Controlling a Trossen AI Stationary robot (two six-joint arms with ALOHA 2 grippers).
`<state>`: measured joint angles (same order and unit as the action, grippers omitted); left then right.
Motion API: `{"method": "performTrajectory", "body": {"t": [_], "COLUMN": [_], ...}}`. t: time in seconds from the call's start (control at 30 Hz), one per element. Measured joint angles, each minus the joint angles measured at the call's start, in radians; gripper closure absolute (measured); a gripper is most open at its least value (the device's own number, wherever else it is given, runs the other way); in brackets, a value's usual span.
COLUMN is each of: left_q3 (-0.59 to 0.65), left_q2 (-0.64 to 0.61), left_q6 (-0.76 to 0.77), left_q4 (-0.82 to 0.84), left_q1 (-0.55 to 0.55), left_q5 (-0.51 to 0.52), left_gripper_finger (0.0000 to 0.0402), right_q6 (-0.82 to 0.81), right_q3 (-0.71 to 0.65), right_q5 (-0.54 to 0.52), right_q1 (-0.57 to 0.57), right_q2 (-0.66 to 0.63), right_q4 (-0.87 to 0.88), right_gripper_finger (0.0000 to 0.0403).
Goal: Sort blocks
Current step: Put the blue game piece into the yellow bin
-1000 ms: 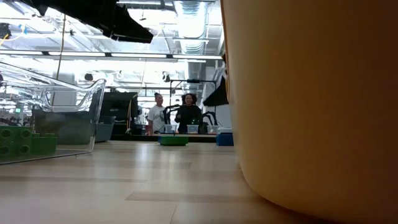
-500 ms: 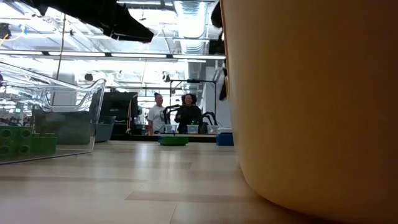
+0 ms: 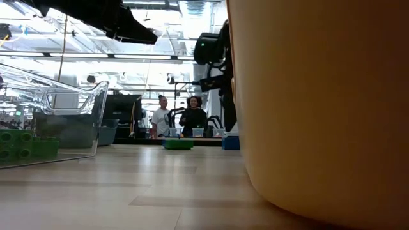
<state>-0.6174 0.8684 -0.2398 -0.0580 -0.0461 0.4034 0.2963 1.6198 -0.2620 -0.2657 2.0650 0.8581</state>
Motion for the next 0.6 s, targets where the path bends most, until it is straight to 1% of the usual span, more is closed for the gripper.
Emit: {"method": "performTrajectory", "body": {"t": [0.1,0.2,0.3,0.47,0.6], "left_q3": [0.0,0.0,0.0,0.0,0.0], "left_q2": [0.0,0.0,0.0,0.0,0.0], "left_q6": [0.0,0.0,-0.003,-0.003,-0.002], "left_q4": [0.005,0.006,-0.001,-0.002,0.011], "left_q1": [-0.004,-0.004,-0.004,-0.004,-0.004], "left_q5": [0.0,0.0,0.0,0.0,0.0], "left_gripper_finger": [0.0139,0.0139,0.0139,0.0139,0.0139], "right_q6": [0.001,0.007,0.019,0.05,0.067], "right_q3": [0.061,0.145,0.234,0.368,0.415], "right_q5": [-0.023,-0.065,-0.066,-0.095,-0.1], "right_q1": [0.0,0.008,0.017,0.024,0.015], "right_q2": [0.04,0.091,0.147,0.25,0.288], "right_q4": [0.053,0.156,0.233,0.339,0.402], "right_gripper_finger": [0.015,0.015,0.015,0.015,0.0155]}}
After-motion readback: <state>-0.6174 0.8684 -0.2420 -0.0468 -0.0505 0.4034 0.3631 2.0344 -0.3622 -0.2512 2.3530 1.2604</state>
